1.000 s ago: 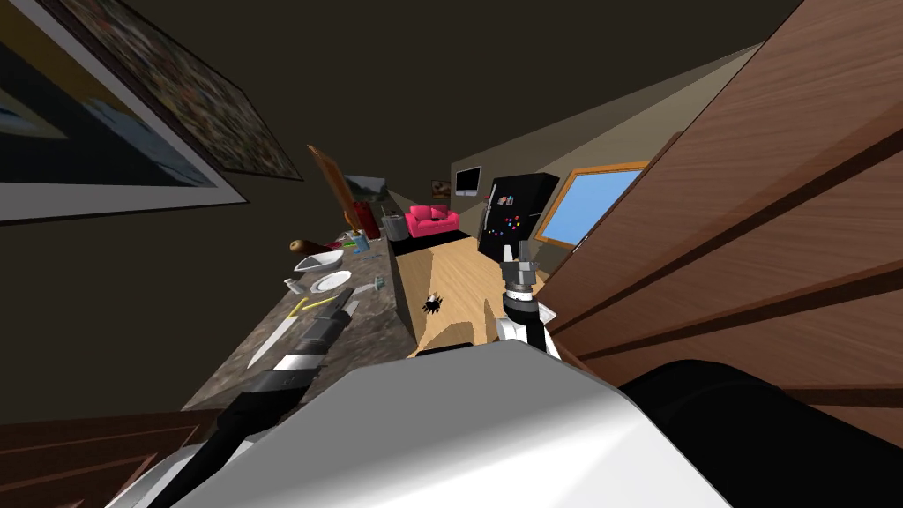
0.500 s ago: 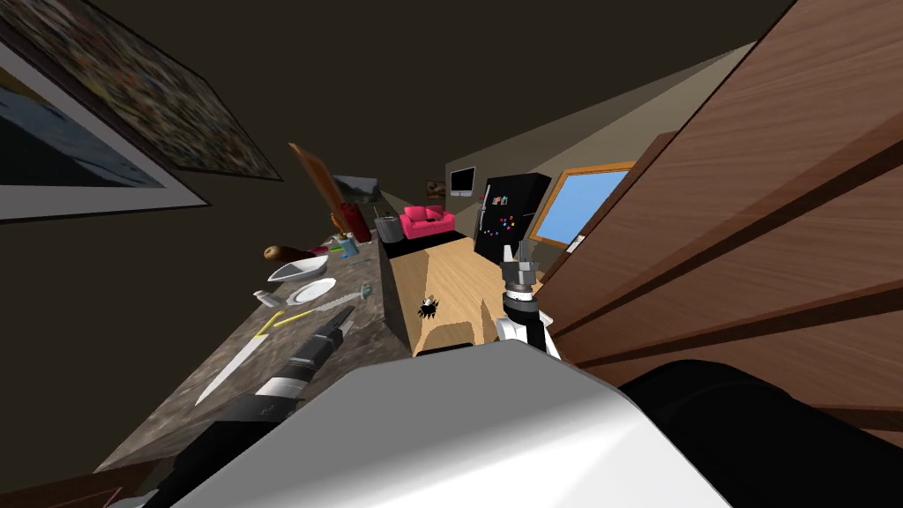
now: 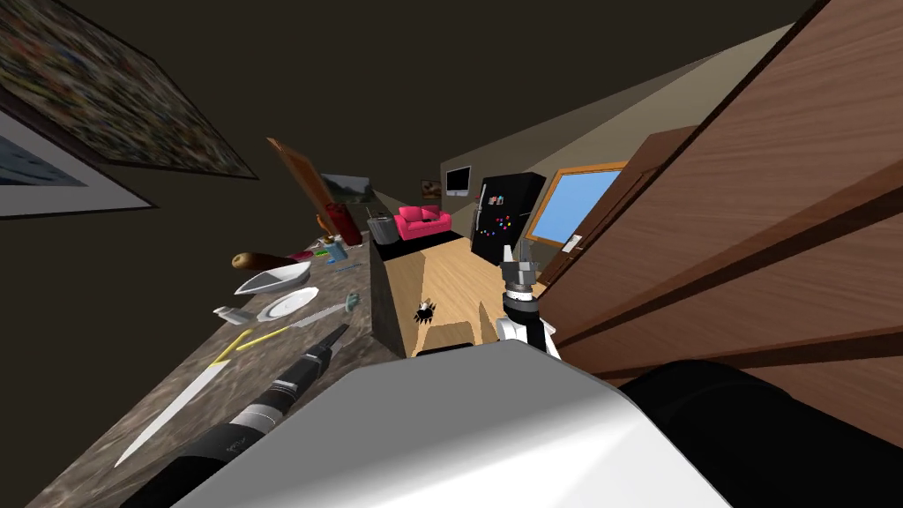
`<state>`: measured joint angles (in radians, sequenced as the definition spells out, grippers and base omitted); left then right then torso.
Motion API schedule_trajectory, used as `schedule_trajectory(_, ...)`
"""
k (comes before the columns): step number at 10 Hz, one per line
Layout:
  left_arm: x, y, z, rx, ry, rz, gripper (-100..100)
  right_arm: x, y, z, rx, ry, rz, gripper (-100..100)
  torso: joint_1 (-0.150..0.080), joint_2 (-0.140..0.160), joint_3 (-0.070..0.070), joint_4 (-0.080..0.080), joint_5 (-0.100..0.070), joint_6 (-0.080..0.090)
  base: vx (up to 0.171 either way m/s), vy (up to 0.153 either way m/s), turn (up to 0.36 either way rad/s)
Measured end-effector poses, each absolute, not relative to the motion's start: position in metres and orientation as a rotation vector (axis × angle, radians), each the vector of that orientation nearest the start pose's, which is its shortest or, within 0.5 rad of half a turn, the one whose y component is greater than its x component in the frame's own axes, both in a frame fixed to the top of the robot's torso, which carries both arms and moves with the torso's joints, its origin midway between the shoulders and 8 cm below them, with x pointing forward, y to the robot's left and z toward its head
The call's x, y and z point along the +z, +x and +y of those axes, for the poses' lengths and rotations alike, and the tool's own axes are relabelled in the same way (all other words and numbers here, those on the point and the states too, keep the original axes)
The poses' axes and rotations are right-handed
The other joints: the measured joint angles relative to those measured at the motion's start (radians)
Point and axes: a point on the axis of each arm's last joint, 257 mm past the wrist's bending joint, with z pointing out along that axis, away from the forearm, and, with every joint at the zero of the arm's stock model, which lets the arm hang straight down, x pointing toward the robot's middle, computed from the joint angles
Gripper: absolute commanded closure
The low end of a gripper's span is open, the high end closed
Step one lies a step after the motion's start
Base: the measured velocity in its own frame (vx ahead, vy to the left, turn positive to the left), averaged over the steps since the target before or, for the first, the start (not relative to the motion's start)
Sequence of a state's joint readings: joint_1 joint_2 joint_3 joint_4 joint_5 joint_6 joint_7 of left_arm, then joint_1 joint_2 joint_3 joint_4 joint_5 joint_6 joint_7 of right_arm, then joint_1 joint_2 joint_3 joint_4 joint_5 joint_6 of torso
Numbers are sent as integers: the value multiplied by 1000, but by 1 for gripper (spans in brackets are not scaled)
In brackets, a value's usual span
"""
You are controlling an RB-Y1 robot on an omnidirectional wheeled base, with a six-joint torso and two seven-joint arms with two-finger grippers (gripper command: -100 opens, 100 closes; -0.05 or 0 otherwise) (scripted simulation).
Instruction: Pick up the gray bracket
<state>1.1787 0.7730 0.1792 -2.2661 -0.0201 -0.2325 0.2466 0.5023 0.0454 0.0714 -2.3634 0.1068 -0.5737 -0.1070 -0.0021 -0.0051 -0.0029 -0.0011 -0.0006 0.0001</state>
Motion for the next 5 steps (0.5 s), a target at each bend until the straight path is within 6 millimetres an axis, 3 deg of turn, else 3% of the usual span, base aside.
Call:
schedule_trajectory(3,-238,211,378,-783,-973,1852,-100,73,316,-244,1436,541,505,0,1,0,0,0,0,0,102,-18,-67)
schedule_trajectory(5,-258,185,396,-726,-1017,1942,-100,73,316,-244,1436,541,505,0,1,-5,-3,-1,0,0,158,-12,-83)
